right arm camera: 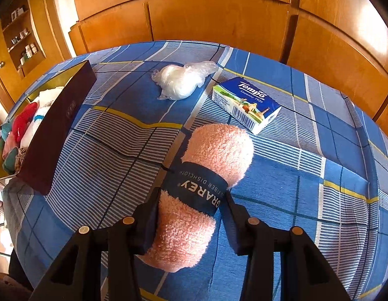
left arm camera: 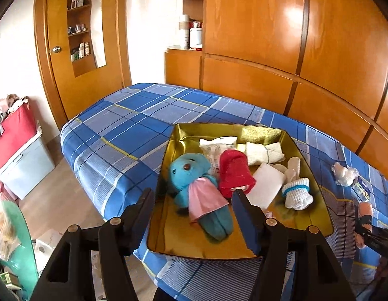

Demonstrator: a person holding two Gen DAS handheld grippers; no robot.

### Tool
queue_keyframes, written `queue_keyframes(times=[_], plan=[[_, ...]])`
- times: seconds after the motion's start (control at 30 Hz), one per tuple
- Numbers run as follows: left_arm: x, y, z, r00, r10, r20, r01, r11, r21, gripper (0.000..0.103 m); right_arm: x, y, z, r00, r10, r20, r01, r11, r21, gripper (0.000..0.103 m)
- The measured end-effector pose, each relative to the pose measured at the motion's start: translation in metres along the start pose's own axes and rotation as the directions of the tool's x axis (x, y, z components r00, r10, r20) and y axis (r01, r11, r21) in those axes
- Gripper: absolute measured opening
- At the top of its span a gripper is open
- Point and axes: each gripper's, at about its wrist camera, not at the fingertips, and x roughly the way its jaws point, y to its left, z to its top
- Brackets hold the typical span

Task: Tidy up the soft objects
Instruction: 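Open the left tool to release the red sock and withdraw it, then carry the pink fuzzy roll into the gold tray and open the right tool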

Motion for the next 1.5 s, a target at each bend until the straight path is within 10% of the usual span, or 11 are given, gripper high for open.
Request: queue_keyframes(times=[0.8, 1.5], plan=[[-0.002, 0.028, -0.004, 1.000, 0.018, -0.006, -0.018, 0.998, -0.058, 0.064, -0.021, 0.023, 0.012, 0.998, 0.055, 0.001, -0.055, 0.998, 0.006, 0.043], [-0.004, 0.034, -0.006, 1.000, -0.006, -0.002, 0.006, 0.998, -0.067, 0.064, -0.072, 0.175, 0.060, 0.938, 0.341, 0.061, -0.298, 0.883, -0.362, 0.043]])
